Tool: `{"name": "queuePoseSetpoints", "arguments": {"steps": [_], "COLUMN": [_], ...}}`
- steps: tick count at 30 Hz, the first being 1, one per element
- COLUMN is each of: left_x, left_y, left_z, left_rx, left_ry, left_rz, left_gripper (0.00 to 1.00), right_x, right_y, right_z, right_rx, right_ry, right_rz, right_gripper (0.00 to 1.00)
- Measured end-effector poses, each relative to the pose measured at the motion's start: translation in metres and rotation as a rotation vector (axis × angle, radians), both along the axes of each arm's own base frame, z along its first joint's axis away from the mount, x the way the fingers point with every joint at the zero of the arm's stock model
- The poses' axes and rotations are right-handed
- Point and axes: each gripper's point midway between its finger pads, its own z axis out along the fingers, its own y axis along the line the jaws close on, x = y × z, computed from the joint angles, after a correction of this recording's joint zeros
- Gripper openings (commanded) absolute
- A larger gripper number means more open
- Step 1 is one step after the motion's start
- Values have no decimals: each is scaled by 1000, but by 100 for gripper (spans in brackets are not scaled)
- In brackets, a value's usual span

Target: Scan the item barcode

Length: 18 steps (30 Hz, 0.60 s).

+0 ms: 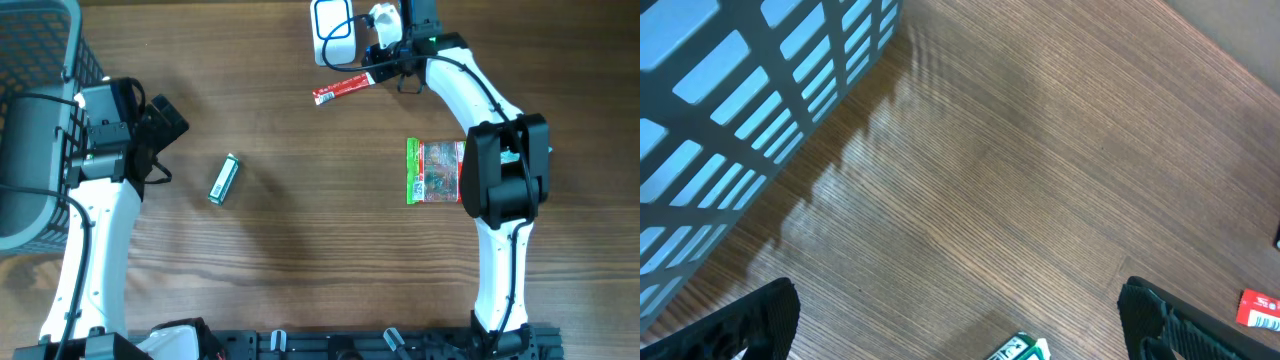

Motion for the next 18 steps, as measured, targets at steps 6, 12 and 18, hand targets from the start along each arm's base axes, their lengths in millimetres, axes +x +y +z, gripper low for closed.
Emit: {"name": "queuePoseSetpoints", "arguments": {"steps": [6, 12, 18], "left_x": [0, 0, 0], "left_y": [0, 0, 0], "left_z": [0, 0, 0], "left_rx": [0, 0, 0], "left_ry": [0, 0, -1], "left_rz": [0, 0, 0], "left_gripper": [100, 100, 100], "right_x": [-6, -47, -102], "right_y": [-4, -15, -21], "right_z": [-48, -52, -43], "right_rx": [-20, -58, -124], "right_ry": [87, 270, 453], "right_rz": [-17, -23, 36], "right_gripper": [24, 24, 25]}}
